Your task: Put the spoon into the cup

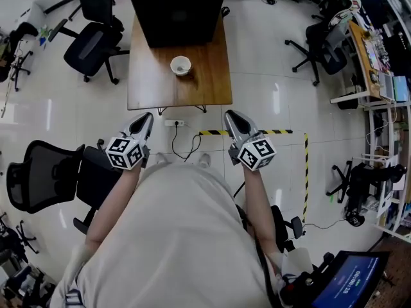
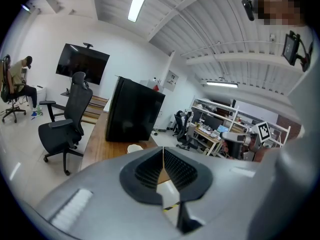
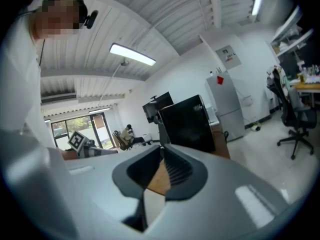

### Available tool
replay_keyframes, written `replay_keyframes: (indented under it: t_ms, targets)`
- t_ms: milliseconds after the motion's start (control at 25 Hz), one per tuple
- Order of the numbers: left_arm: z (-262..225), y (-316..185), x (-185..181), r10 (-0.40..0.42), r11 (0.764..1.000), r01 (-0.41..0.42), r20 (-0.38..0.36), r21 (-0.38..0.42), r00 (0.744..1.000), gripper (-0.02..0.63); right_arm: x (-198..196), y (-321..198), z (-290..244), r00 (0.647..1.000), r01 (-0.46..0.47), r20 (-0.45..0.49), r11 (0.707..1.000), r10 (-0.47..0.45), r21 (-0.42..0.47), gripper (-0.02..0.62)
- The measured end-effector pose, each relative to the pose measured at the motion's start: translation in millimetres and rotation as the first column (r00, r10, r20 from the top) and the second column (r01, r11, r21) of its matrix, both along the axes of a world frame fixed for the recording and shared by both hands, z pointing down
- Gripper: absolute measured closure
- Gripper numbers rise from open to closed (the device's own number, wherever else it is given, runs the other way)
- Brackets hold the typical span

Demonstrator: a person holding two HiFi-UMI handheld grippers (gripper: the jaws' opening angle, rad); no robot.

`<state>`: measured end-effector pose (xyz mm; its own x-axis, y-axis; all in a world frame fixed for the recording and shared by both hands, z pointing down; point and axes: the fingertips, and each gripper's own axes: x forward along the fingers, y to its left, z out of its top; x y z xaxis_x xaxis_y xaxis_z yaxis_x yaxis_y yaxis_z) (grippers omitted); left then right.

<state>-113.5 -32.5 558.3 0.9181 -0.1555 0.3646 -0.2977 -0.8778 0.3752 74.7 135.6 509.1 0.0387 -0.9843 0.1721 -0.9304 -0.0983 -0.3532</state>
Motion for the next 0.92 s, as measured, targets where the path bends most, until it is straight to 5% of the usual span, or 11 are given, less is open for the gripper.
replay_keyframes:
  t_ms: [920]
  targets:
    - [4.6, 40.7, 26.7, 0.075, 0.997, -0.075, 0.039, 0.002, 0.996, 0.604, 19.3, 54.4, 18.1, 0.995, -0.101, 0.01, 0.995, 0.101, -0.022, 0.595]
